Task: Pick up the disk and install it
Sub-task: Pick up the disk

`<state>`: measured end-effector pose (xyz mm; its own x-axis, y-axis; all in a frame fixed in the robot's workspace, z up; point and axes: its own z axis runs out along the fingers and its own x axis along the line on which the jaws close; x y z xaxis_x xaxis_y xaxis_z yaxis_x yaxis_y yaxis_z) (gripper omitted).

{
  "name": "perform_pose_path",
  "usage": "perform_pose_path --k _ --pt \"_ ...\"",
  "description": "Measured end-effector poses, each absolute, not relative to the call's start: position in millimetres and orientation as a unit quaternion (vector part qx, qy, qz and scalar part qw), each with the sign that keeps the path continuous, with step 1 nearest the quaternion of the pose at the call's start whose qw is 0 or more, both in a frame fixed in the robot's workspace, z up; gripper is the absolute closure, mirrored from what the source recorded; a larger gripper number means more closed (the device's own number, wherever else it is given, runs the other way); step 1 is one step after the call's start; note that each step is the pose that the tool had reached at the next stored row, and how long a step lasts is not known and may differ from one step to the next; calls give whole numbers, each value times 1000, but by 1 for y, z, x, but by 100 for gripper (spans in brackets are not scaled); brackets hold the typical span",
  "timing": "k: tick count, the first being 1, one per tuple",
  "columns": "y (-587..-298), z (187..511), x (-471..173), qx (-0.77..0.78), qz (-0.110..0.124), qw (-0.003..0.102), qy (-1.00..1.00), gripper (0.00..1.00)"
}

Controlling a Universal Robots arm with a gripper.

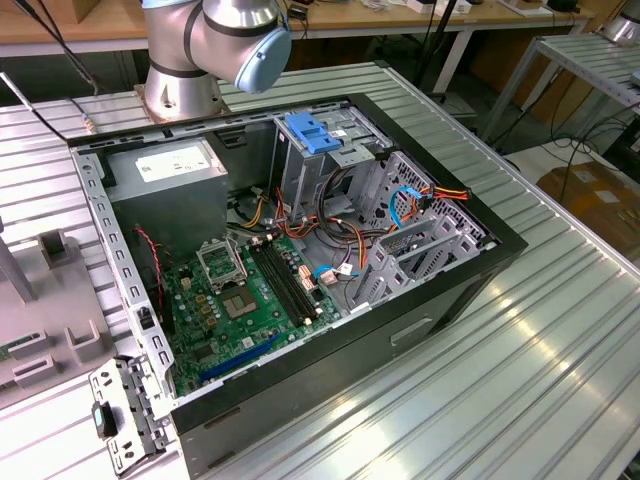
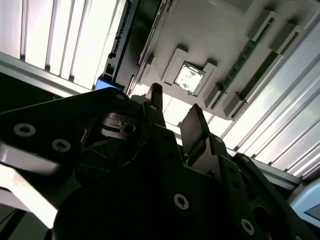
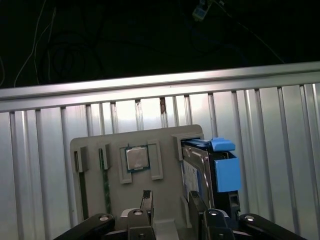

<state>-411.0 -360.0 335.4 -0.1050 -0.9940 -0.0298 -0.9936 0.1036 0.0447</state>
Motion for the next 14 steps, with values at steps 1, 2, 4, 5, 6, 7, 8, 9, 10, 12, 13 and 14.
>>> perform_pose_path --k 1,2,4,5,6,7,8,9,10,12,13,14 --pt "-360 335 -411 669 -27 4 -743 58" --pt "-360 334 -411 669 -27 4 -743 58" --pt "-359 333 -411 669 -27 4 -743 58" --pt "-359 333 -411 669 -27 4 -743 58" --pt "-358 333 -411 669 -27 4 -743 58" --pt "-357 333 -411 669 -27 4 -743 58" --pt "-357 334 -411 669 -27 4 -743 58" --pt "-356 335 -412 669 -26 4 -743 58" --pt "-356 336 -412 669 -26 4 -743 58" --pt "-356 339 -412 669 -26 3 -743 58" --pt "-356 341 -412 669 -26 3 -743 58" --pt "-356 343 -412 669 -26 3 -743 58"
